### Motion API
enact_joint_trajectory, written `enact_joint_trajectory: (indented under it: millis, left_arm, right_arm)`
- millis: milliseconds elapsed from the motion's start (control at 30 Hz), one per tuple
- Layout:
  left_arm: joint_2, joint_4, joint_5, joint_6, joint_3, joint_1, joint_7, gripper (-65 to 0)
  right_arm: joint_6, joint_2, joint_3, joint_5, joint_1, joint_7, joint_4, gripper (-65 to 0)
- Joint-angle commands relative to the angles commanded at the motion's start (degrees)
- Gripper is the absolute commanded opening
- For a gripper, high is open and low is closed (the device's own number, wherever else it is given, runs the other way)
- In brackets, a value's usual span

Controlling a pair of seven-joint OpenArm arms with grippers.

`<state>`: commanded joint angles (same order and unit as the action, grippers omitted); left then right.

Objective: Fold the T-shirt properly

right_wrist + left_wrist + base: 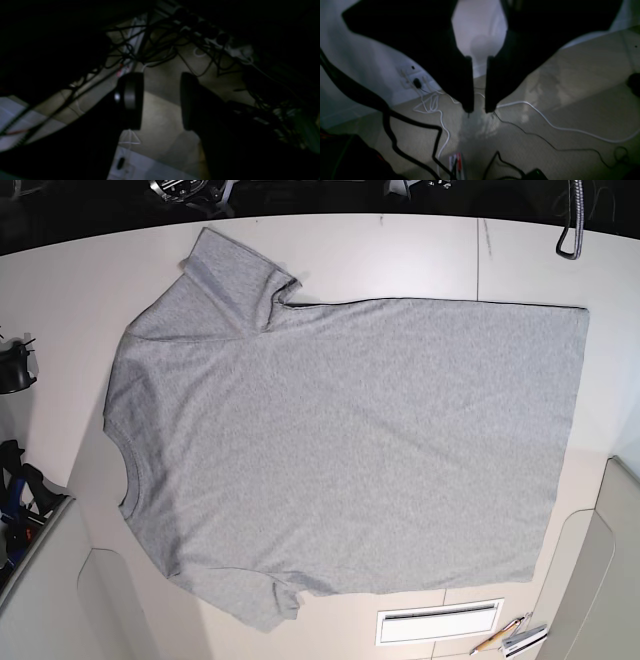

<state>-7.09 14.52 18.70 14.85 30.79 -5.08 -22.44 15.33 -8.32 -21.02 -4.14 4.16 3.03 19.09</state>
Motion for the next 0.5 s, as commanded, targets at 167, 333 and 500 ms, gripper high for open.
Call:
enact_joint_trajectory:
  millis: [167,333,500]
  left_arm:
    - [-3.3,8.4,0.2,0.0,0.0,-4.4,-0.1,-56.5]
    - [-7.4,19.1,5.1,0.0,-0.8,-10.6,-0.1,-56.5]
    - [-9.5,30.2,6.0,0.0,-7.2,-18.1,-0.2,-56.5]
  right_arm:
    - [0.28,-4.0,0.0,0.0,6.8,0.0,9.4,-40.6]
    - [0.33,-7.7,0.0,0.0,14.3,0.0,18.8,-40.6]
    - [0.35,-10.7,0.0,0.0,19.5,0.0,26.0,-40.6]
